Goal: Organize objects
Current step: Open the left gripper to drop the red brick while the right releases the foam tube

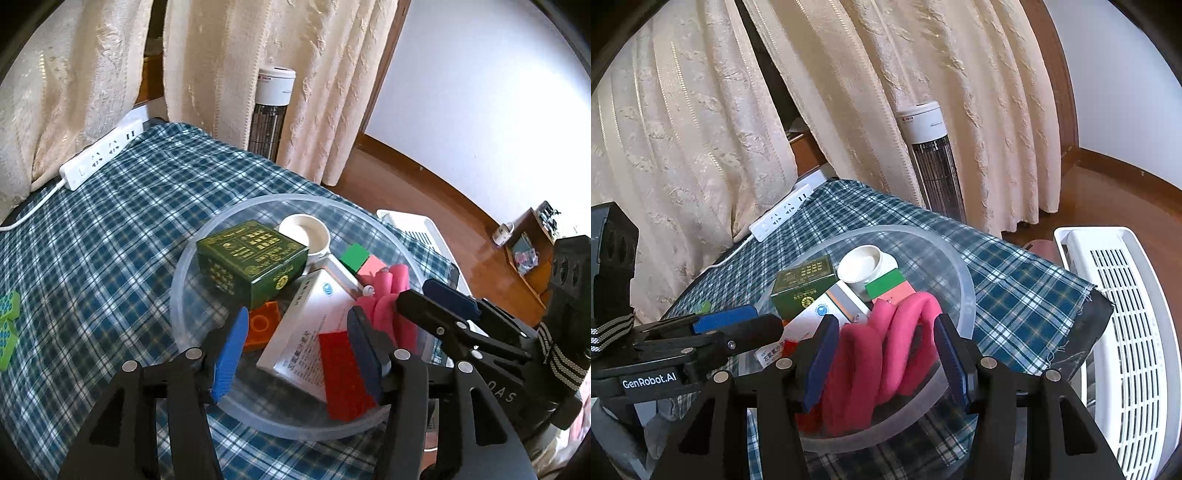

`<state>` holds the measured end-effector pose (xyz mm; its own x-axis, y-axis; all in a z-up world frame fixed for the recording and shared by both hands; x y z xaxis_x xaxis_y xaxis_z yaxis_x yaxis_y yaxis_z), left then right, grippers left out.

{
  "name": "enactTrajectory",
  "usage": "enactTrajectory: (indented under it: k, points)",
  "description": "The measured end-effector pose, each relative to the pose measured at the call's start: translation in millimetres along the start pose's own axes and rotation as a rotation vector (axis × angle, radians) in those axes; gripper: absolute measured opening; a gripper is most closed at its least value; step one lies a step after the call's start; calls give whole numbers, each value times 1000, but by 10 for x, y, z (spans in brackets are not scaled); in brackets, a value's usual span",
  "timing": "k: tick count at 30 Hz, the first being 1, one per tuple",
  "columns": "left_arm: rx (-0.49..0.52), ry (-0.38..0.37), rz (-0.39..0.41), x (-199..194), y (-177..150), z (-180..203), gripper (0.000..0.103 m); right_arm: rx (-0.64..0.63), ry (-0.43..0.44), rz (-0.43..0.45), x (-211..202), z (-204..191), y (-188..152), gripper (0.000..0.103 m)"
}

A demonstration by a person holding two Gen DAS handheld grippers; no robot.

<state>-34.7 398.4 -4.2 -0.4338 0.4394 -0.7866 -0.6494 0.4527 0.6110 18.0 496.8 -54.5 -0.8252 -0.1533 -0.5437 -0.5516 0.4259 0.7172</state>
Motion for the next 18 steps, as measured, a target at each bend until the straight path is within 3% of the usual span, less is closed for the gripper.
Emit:
enactTrajectory:
  k: [10, 13, 18]
  points:
    - [-35, 66, 6, -46, -64, -247, 62, -17, -3, -1, -3, -138, 9, 57]
    - [-52, 87, 15, -86, -80, -350, 67, -15, -4, 7, -7, -179, 16, 69]
    - [-74, 126, 30, -148, -102, -536, 72, -13, -5, 2, 20, -245, 21, 69]
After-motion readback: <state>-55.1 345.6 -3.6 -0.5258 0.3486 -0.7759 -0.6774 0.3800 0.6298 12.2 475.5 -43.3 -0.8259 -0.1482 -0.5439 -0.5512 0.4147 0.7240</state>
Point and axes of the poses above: each gripper's, at about its wrist camera, not at the fingertips, and x roughly the way its jaws point, z to its right, y to its top, the point moved 10 cm from there along x, roughly the way its jaws point, and after that the axes turned 9 degrees about y, right-handed, at the moved point
